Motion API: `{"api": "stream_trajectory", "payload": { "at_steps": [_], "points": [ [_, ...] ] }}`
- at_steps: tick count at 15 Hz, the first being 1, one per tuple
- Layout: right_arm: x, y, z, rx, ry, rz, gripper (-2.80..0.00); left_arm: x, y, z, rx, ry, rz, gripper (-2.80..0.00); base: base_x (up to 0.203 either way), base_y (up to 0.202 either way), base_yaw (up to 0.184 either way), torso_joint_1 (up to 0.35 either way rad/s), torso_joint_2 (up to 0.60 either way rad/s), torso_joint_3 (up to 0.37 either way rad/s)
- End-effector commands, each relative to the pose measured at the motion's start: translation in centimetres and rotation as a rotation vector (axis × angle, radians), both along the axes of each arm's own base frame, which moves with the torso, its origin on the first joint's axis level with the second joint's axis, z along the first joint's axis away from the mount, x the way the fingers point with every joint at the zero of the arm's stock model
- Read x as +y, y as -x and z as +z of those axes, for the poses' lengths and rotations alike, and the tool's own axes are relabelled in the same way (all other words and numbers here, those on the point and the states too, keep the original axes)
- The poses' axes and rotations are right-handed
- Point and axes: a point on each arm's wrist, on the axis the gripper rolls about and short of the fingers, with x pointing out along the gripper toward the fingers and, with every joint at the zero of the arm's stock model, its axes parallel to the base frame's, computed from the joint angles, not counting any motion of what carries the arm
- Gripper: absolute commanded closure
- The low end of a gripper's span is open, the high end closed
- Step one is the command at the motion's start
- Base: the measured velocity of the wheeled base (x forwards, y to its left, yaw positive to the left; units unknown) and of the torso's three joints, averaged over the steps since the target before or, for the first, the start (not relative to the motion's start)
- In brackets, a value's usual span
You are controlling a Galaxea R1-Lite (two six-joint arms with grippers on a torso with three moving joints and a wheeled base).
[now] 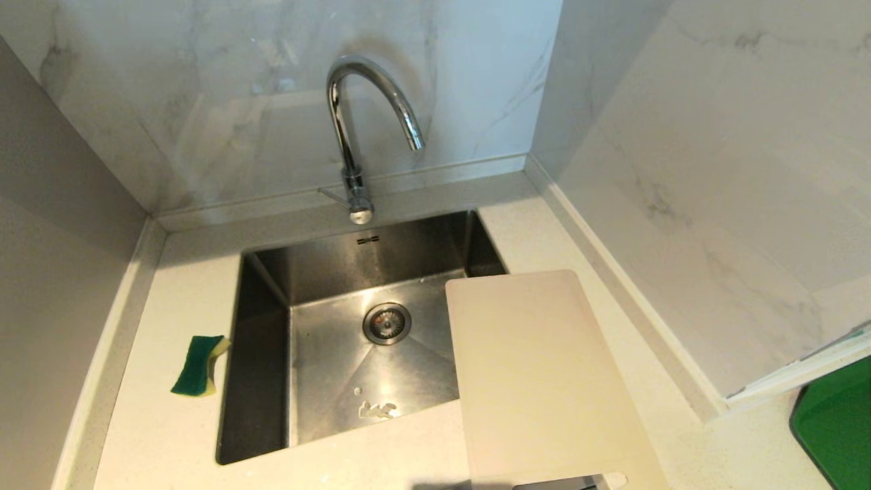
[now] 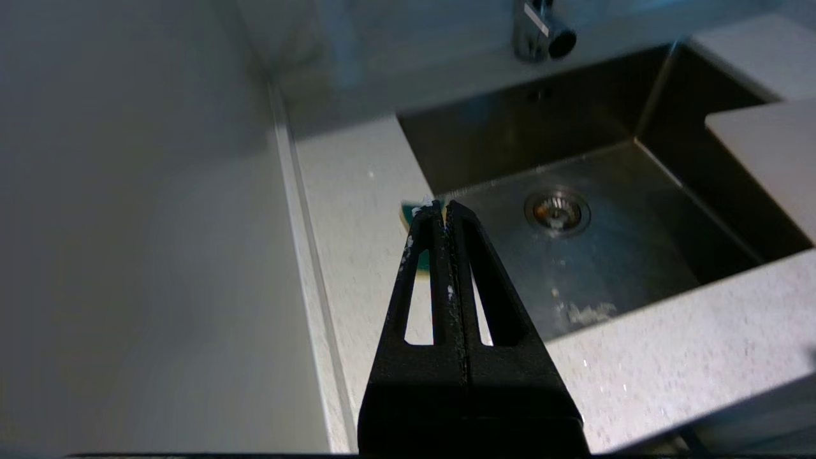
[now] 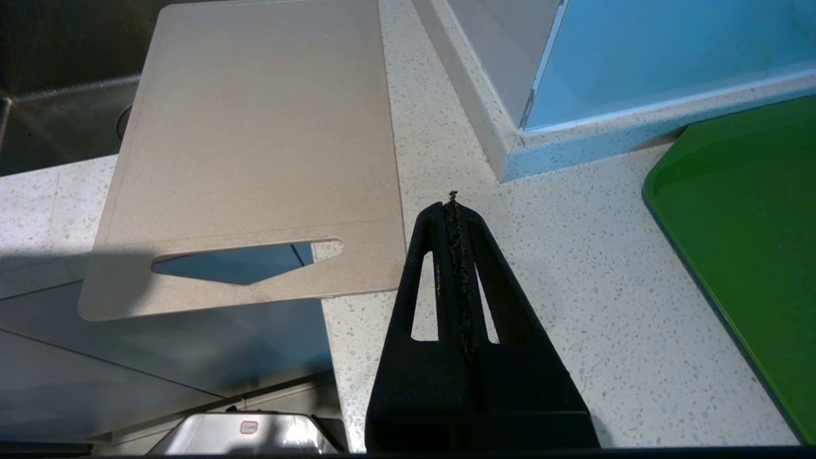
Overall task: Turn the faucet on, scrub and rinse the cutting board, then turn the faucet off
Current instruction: Turn on the tap
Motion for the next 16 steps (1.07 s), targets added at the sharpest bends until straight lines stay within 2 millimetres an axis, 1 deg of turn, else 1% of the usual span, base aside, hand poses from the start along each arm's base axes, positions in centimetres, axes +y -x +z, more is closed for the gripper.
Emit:
{"api": "stream_trajectory", "payload": {
  "at_steps": [1, 4, 6, 8, 9, 11, 15, 16],
  "points": [
    [0.0, 0.0, 0.0, -0.001, 0.000, 0.001, 0.00, 0.0, -0.8, 5.0, -0.017, -0.036, -0.008, 0.00, 0.000, 0.000, 0.000, 0.000, 0.00, 0.000],
    [0.0, 0.0, 0.0, -0.001, 0.000, 0.001, 0.00, 0.0, -1.8, 11.6, -0.096, -0.071, -0.007, 0.00, 0.000, 0.000, 0.000, 0.000, 0.00, 0.000],
    [0.0, 0.0, 0.0, -0.002, 0.000, 0.001, 0.00, 0.0, -3.0, 15.7, -0.138, -0.117, 0.002, 0.00, 0.000, 0.000, 0.000, 0.000, 0.00, 0.000],
    [0.0, 0.0, 0.0, -0.002, 0.000, 0.001, 0.00, -0.1, -4.6, 18.8, -0.161, -0.158, 0.009, 0.00, 0.000, 0.000, 0.000, 0.000, 0.00, 0.000],
    [0.0, 0.0, 0.0, -0.002, 0.000, 0.001, 0.00, -0.1, -5.4, 20.2, -0.174, -0.170, 0.013, 0.00, 0.000, 0.000, 0.000, 0.000, 0.00, 0.000],
    [0.0, 0.0, 0.0, -0.001, 0.000, 0.001, 0.00, -0.2, -7.0, 22.2, -0.186, -0.177, 0.023, 0.00, 0.000, 0.000, 0.000, 0.000, 0.00, 0.000],
    [0.0, 0.0, 0.0, -0.002, 0.000, 0.001, 0.00, -0.1, -10.4, 26.5, -0.223, -0.153, 0.101, 0.00, 0.000, 0.000, 0.000, 0.000, 0.00, 0.000],
    [0.0, 0.0, 0.0, -0.001, 0.000, 0.001, 0.00, -0.1, -11.6, 27.3, -0.224, -0.142, 0.130, 0.00, 0.000, 0.000, 0.000, 0.000, 0.00, 0.000]
  ]
}}
